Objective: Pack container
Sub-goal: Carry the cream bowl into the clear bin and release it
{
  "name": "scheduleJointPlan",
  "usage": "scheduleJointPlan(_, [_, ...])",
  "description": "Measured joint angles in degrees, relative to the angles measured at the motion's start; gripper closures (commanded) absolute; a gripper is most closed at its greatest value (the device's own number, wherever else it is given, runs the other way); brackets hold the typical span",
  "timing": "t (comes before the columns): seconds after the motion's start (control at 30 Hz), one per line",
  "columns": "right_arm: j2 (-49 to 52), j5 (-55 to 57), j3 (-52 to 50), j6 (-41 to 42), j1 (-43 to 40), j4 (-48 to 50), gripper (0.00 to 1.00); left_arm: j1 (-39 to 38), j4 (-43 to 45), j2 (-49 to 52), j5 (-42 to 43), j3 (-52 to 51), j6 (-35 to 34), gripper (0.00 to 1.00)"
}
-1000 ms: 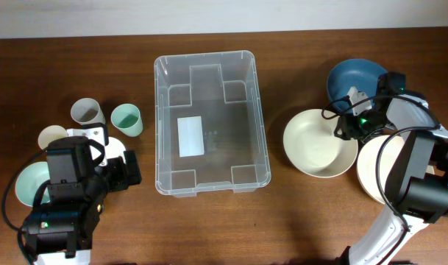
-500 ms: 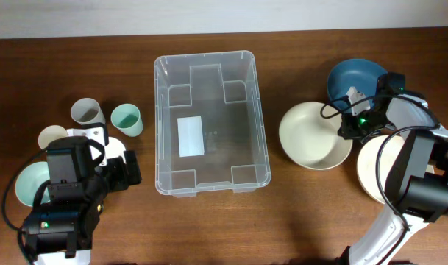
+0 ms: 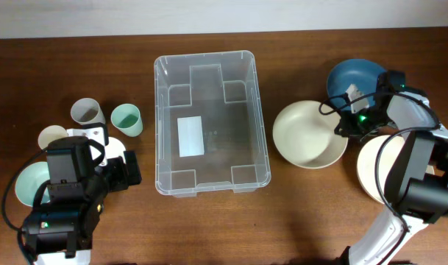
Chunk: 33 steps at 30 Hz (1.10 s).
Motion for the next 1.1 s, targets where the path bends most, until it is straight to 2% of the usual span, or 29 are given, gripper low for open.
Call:
scheduleJointPlan(0.3, [-12.46, 0.24, 10.36, 7.37, 4.61, -0.94, 0.96, 0.0, 0.02, 0.0, 0.0, 0.0, 0.0, 0.01])
scheduleJointPlan(0.5, [-16.15, 4.96, 21.07, 12.39, 14.32, -0.66, 0.96, 0.0, 0.02, 0.0, -0.02, 0.0, 0.0, 0.01])
scheduleJointPlan(0.83, [-14.53, 12.96, 23.41, 13.25, 34.88, 5.44, 0.96, 0.0, 0.37, 0.02, -0.28, 1.25, -0.2, 0.01])
scheduleJointPlan(1.1, [-3.93, 17.79, 23.43, 12.85, 40.89, 7.91, 0.96, 0.0, 0.31, 0.0, -1.49, 4.17, -0.22, 0.01])
